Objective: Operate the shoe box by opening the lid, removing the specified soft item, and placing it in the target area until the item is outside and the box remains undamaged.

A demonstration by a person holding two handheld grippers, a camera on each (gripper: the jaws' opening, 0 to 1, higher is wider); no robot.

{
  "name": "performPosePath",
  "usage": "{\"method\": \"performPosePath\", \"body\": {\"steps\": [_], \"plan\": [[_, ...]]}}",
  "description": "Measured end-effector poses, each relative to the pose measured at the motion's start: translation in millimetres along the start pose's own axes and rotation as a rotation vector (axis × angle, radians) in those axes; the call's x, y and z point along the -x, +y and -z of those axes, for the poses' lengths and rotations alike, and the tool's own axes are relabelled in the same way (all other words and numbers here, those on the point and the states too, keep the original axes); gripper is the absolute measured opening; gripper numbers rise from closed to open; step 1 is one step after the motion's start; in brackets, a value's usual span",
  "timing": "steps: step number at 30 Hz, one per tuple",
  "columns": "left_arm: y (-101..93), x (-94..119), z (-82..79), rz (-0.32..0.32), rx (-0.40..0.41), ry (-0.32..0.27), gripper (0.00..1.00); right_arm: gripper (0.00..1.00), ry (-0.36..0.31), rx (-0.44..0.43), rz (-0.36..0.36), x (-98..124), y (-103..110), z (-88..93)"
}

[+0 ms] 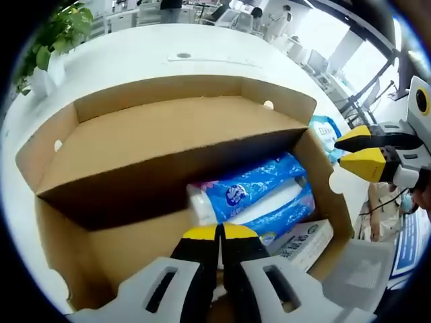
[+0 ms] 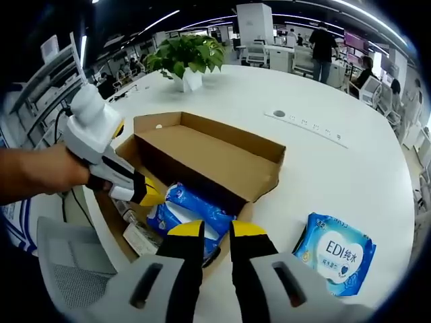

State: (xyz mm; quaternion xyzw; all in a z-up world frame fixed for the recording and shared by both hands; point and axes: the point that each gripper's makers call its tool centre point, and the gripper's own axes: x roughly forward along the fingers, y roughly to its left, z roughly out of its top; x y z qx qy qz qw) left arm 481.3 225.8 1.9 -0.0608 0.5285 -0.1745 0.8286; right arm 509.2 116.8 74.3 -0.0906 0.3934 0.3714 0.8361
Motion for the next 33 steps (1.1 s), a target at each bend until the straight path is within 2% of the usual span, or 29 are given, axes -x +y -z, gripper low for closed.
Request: {"method": "performPosePath", "body": {"steps": [5, 10, 15, 17, 19, 22, 29, 33], "plan": [[7.6, 6.0, 2.6, -0.009, 0.001, 0.003, 0.0, 0.13, -0.005, -0.007, -0.004, -2.4, 2.6, -4.3], [21.5, 13.7, 6.6, -0.017, 0.015, 0.005, 0.0, 0.13, -0.001, 0.001, -0.024, -10.6, 17.0, -6.9], [33.4, 20.5, 12.5, -0.025, 0.036, 0.007, 0.0, 0.14, 0.027, 0.007, -0.053, -25.5, 32.0, -3.9], [37.4, 23.0, 14.8, -0.024, 0.045, 0.007, 0.0, 0.14, 0.068, 0.008, -0.058, -33.4, 35.0, 3.8], [40.2, 24.0, 15.5, -0.022, 0.054, 0.003, 0.0, 0.14, 0.078, 0.0, -0.064, -39.5, 38.4, 5.4], [40.4, 24.4, 17.3, -0.019, 0.059, 0.005, 0.0, 0.14, 0.109, 0.006, -0.048, -48.1, 36.9, 10.5], [38.0, 26.4, 16.4, 0.0, 0.066, -0.002, 0.0, 0.15, 0.142, -0.047, -0.032, -62.3, 30.7, 15.8], [38.3, 25.6, 17.2, 0.004, 0.06, 0.004, 0.0, 0.12, 0.158, -0.059, -0.028, -68.6, 28.4, 18.9]]}}
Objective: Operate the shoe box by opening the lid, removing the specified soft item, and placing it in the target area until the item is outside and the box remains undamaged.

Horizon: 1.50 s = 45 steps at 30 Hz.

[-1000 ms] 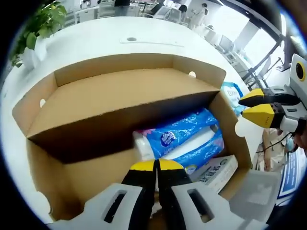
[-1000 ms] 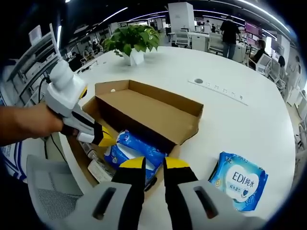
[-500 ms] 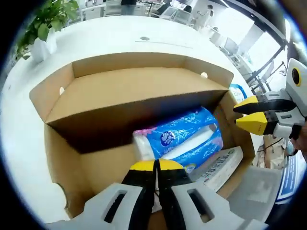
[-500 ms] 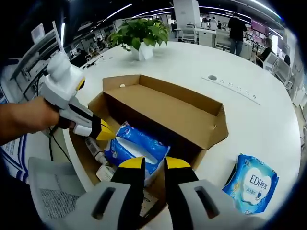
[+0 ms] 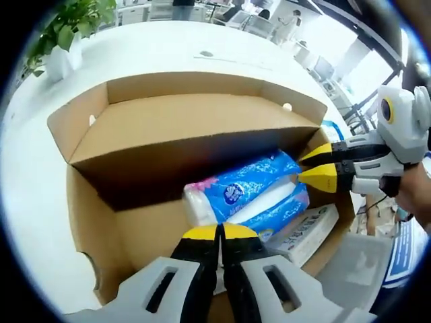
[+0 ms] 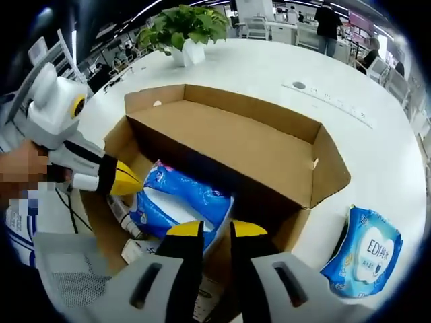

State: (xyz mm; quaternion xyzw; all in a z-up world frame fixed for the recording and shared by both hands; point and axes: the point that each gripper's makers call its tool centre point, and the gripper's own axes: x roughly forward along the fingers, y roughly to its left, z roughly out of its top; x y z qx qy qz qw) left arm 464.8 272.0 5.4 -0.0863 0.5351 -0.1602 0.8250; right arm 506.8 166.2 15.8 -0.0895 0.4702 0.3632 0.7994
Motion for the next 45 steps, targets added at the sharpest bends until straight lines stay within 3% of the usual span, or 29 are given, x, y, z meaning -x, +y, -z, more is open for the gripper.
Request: {"method": "performPosePath", "body": {"steps": [9, 10, 11, 13, 14, 18, 24, 28, 45], "plan": [[-5.8, 3.6, -3.8, 0.018, -0.006, -0.023, 0.0, 0.01, 0.035, -0.024, -0.01, -6.9, -0.2, 6.0], [-7.9, 4.3, -6.2, 0.027, -0.004, -0.037, 0.03, 0.01, 0.032, -0.022, -0.011, -7.3, -0.3, 5.6], [-10.1, 3.6, -12.6, 0.04, 0.012, -0.074, 0.12, 0.01, 0.032, -0.02, -0.011, -7.5, -0.5, 5.6], [-7.4, 3.4, -14.4, 0.022, 0.012, -0.08, 0.28, 0.0, 0.031, -0.017, -0.008, -7.6, -1.4, 5.1], [-6.3, 2.4, -13.6, 0.015, 0.011, -0.072, 0.28, 0.0, 0.032, -0.02, -0.008, -7.6, -1.2, 5.4], [0.3, -5.8, -5.5, -0.007, -0.005, -0.021, 0.17, 0.0, 0.035, -0.024, -0.01, -7.9, -0.2, 6.0], [4.4, -11.6, -5.1, -0.015, 0.011, -0.013, 0.11, 0.0, 0.036, -0.031, -0.01, -9.2, -0.4, 6.4], [0.7, -12.3, -3.3, -0.007, -0.006, 0.004, 0.0, 0.0, 0.035, -0.03, -0.014, -9.4, 0.7, 6.4], [-3.3, -0.1, -7.0, -0.005, -0.011, -0.015, 0.0, 0.0, 0.01, -0.027, -0.014, 2.9, 3.8, 4.0]]}}
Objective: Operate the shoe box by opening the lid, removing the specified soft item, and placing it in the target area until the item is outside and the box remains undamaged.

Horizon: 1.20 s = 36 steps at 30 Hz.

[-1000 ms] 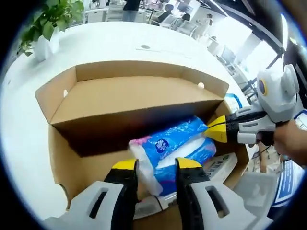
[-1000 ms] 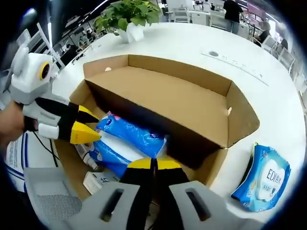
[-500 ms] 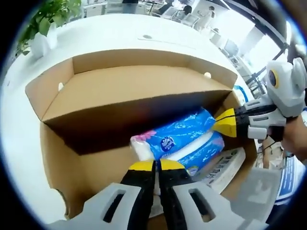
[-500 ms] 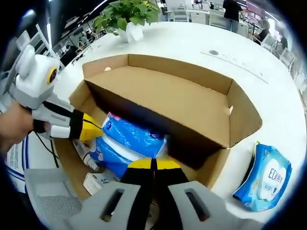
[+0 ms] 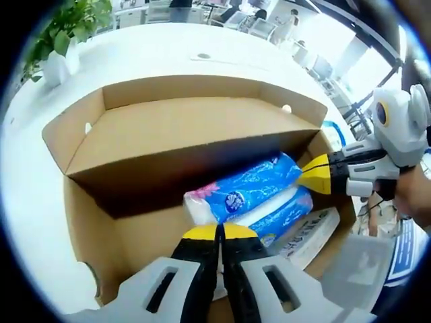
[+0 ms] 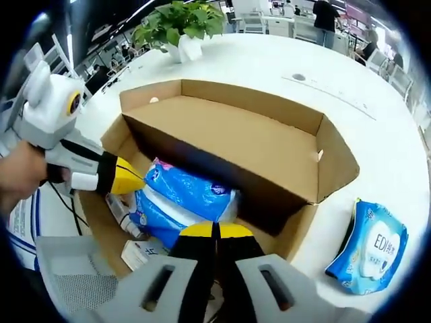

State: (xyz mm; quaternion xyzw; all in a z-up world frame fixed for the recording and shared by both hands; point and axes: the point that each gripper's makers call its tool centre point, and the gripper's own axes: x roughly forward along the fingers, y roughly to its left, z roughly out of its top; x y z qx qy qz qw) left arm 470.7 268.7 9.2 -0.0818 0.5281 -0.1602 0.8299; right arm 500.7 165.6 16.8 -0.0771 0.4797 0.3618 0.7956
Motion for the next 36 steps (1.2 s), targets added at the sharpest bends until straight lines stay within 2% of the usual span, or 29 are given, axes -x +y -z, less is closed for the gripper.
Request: {"method": "performPosePath", "body": {"steps": [22, 33, 36], "plan": [[-23.3, 51.1, -30.8, 0.013, -0.047, -0.08, 0.0, 0.0, -0.114, -0.009, 0.006, 56.0, 10.7, -32.6], [-51.5, 70.6, -48.6, 0.04, -0.094, -0.111, 0.0, 0.0, -0.169, -0.028, 0.038, 92.5, 0.9, -39.2], [-64.7, 74.8, -55.5, 0.054, -0.114, -0.121, 0.0, 0.0, -0.182, -0.038, 0.05, 103.7, -4.2, -38.3]]}}
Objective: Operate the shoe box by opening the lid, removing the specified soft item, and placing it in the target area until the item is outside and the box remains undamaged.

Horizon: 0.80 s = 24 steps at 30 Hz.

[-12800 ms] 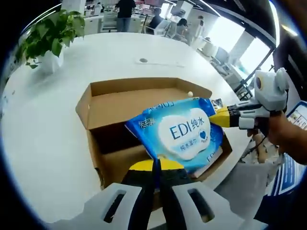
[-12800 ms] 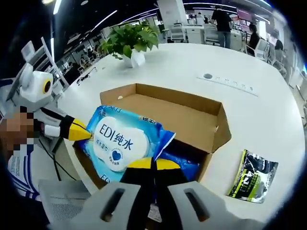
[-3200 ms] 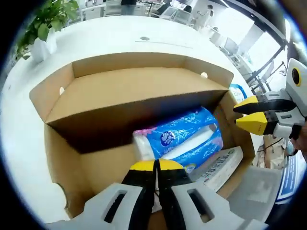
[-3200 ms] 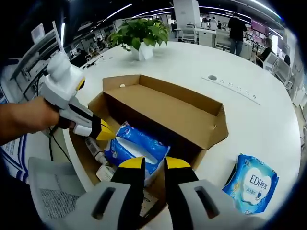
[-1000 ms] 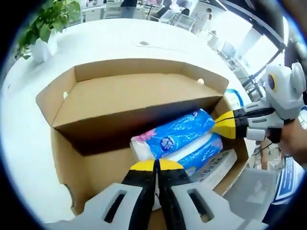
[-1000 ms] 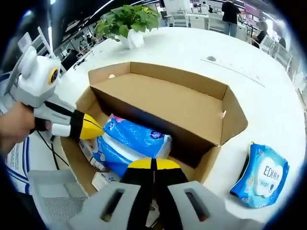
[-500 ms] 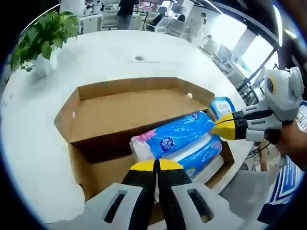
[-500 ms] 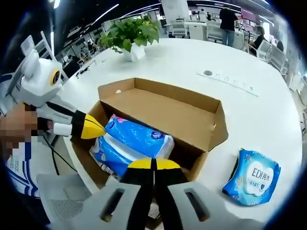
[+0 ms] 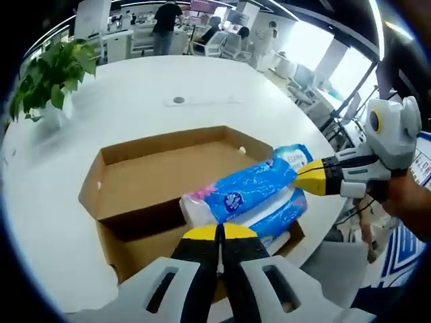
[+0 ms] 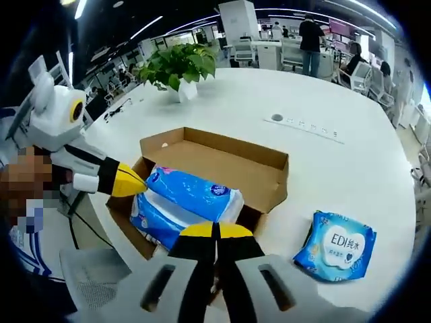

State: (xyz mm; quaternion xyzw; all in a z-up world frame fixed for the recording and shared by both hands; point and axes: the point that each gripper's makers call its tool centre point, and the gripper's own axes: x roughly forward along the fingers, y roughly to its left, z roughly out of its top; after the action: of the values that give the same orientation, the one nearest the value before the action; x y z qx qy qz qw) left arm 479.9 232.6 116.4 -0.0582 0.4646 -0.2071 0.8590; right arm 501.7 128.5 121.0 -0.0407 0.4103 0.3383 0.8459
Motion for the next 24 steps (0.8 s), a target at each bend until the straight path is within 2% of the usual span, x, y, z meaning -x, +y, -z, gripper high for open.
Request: {"method": "performPosePath", "body": {"steps": [14, 24], "plan": [[-49.6, -9.9, -16.5, 0.044, -0.083, -0.002, 0.0, 0.0, -0.038, -0.026, 0.071, 39.2, -34.0, 2.3], [-92.2, -23.4, -32.2, 0.084, -0.142, 0.0, 0.0, 0.0, -0.058, -0.055, 0.129, 70.2, -70.6, 13.7]]}}
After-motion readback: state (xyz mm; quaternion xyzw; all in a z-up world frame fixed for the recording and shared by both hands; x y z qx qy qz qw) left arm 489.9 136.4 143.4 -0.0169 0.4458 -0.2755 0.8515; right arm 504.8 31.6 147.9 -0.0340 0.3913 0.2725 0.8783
